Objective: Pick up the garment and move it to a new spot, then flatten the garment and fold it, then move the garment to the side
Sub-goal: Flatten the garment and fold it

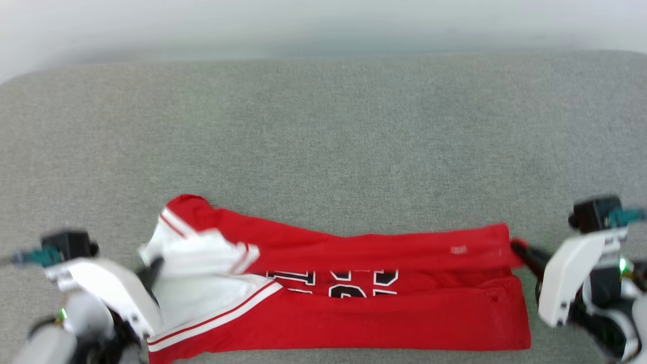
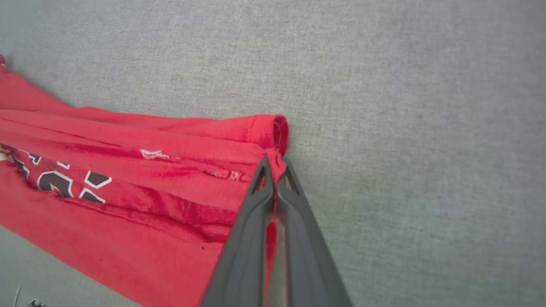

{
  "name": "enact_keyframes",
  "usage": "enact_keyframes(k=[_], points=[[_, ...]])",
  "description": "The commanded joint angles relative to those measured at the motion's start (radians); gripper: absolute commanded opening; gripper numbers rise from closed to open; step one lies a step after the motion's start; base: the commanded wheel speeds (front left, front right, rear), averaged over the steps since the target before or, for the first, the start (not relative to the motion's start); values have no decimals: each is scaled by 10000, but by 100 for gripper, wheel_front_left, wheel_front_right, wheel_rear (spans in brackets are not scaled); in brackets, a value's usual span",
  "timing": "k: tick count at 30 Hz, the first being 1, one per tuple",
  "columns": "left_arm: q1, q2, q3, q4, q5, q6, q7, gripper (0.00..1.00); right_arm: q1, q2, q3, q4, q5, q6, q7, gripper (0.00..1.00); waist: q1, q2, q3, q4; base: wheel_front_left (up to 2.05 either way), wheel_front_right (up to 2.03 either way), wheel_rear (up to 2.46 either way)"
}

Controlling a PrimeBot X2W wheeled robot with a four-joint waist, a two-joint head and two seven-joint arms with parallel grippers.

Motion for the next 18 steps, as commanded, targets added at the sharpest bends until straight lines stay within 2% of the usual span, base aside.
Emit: enact_keyframes(k=[1,3,4,5,6,7,13,18], points=[[435,-162,64,66,-129,79,-237,0,508,111,-166,-53,-46,-14,-155,0,1,-1,-171,60,0,0,0],[877,-423,-15,243,-311,60,-353,0,1013,298,-311,-5,-23,-14,-235,0,1,-1,-249,72,0,0,0],[1014,-560,-4,355,-391,24,-435,5,1229,366,-356,19,-85,-14,-231,4,1,-1,-287,61,0,0,0],[1117,-627,-50,496,-424,-12,-466,47,1416,421,-336,18,-115,-13,-248,40,1,-1,-308,43,0,0,0],[1181,-730,-118,623,-483,-82,-475,90,1589,533,-364,49,-100,-13,-286,100,1,-1,-320,23,0,0,0],[1168,-862,-134,728,-471,-138,-595,100,1768,617,-354,89,-83,-13,-282,100,1,-1,-342,7,0,0,0],[1068,-1185,-161,1207,8,-387,-1603,100,2424,859,-364,-131,-67,-11,-619,100,1,-1,-644,-210,0,0,0],[952,-1227,-123,965,772,-413,-2818,100,2594,692,-668,-855,-8,-11,-827,100,1,-1,-1080,-384,0,0,0]])
